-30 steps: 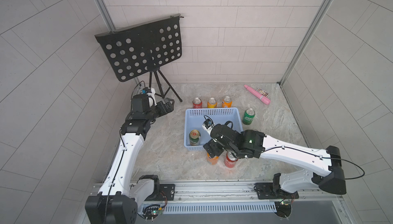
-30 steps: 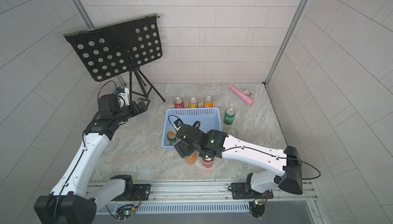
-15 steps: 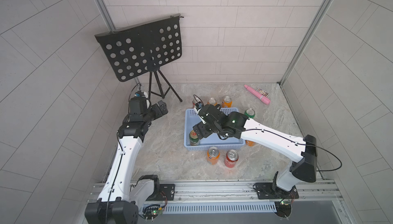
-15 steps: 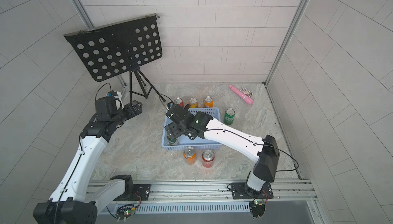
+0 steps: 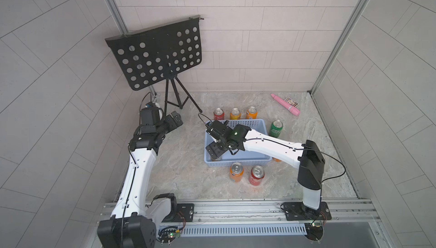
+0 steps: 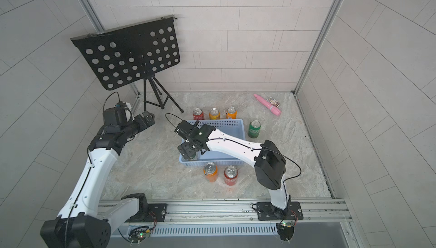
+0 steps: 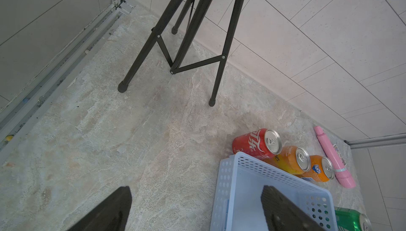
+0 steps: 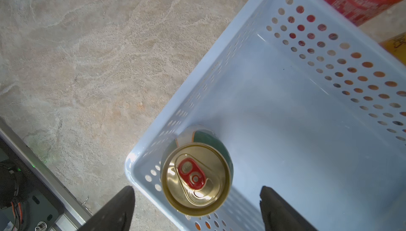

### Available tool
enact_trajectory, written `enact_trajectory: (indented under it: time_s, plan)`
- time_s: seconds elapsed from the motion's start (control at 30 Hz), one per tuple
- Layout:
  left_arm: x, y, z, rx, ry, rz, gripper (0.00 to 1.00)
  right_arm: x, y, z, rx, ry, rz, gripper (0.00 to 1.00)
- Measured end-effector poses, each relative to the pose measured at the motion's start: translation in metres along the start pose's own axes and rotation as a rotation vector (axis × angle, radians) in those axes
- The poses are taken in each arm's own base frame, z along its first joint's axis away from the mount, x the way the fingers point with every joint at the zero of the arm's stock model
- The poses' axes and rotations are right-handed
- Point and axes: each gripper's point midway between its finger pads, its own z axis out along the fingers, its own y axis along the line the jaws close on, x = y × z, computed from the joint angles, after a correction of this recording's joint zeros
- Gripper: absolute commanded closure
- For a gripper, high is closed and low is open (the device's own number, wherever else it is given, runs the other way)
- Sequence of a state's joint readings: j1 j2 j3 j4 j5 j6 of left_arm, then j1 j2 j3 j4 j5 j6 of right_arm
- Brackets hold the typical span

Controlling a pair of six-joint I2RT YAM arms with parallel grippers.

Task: Take out the drinks from the basket
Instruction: Pick up the drink from the basket.

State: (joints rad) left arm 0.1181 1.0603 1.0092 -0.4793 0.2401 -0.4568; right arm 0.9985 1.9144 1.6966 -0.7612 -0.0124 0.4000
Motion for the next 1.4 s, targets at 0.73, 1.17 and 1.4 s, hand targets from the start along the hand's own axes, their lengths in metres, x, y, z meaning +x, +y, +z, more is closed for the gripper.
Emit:
enact_trajectory:
  time_s: [0.73, 1.17, 1.4]
  plan:
    - [0.001, -0.003, 0.003, 0.037, 0.018, -0.030, 0.00, 0.019, -0.003, 0.041, 0.013, 0.098, -0.013, 0.41]
    - [0.001, -0.001, 0.006, 0.039, 0.024, -0.040, 0.00, 0.020, -0.007, 0.036, 0.032, 0.102, -0.019, 0.78]
    - [0.003, -0.002, 0.006, 0.047, 0.029, -0.042, 0.00, 0.010, -0.016, -0.001, 0.058, 0.050, -0.023, 0.81]
